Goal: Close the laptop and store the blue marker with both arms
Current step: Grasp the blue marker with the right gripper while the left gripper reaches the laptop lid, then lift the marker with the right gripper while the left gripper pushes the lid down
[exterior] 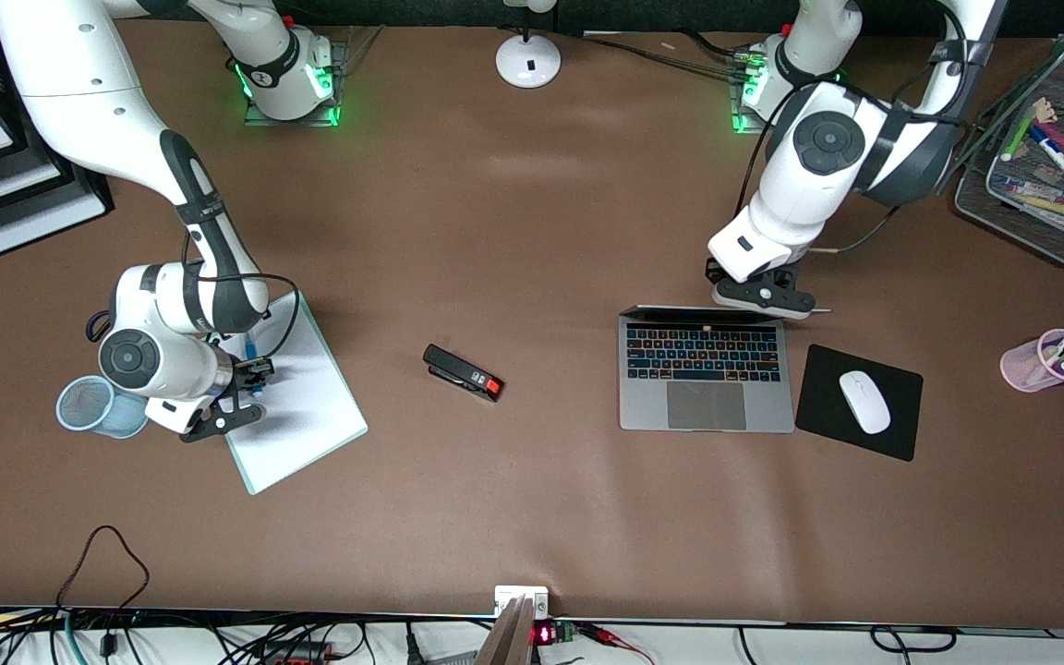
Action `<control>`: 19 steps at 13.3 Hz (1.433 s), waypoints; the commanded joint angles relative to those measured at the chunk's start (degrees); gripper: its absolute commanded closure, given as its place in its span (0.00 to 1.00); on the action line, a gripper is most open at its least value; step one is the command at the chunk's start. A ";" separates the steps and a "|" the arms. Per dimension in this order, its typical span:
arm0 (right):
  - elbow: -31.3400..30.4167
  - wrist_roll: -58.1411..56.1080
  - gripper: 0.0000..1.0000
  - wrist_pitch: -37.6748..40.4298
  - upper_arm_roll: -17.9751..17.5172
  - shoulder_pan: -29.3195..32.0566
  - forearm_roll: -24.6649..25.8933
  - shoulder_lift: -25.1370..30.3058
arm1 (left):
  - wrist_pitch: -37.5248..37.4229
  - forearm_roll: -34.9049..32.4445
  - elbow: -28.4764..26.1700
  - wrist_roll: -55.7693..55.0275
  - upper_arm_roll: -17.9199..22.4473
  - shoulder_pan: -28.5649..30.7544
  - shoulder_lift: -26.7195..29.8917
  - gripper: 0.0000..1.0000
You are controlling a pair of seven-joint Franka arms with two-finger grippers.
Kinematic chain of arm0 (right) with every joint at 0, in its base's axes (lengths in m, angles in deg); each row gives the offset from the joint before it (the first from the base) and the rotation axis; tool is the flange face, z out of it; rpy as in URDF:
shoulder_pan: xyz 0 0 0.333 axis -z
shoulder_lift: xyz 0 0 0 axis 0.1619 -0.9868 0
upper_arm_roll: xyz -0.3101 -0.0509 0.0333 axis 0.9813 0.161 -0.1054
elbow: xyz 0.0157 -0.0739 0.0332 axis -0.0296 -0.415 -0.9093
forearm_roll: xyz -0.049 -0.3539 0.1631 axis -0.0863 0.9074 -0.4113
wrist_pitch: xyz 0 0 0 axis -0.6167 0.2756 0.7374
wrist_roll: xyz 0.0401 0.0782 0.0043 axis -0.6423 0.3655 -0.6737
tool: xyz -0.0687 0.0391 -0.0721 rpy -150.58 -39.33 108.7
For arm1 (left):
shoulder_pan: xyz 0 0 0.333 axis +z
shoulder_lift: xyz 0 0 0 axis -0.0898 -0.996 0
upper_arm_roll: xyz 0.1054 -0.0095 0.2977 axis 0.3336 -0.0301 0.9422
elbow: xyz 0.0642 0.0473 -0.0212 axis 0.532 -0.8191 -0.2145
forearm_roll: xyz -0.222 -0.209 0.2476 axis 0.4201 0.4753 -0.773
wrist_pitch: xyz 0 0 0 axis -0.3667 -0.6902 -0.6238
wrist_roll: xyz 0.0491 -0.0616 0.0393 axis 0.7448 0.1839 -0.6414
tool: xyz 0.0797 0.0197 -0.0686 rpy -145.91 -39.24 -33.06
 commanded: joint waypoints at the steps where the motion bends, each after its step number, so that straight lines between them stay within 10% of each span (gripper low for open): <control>1: 0.59 -0.58 0.81 -0.40 -0.19 0.27 -1.81 -0.35 | 0.95 -1.51 2.81 0.09 -0.22 0.93 -2.88 1.00; 14: 5.34 -6.79 1.00 1.80 -0.19 1.84 -5.25 8.68 | 7.89 -1.60 7.91 0.53 0.92 1.98 -12.63 1.00; 19: 7.35 -19.38 1.00 8.45 0.25 4.48 -14.02 13.97 | 10.09 -2.47 8.70 0.62 1.10 1.89 -14.92 1.00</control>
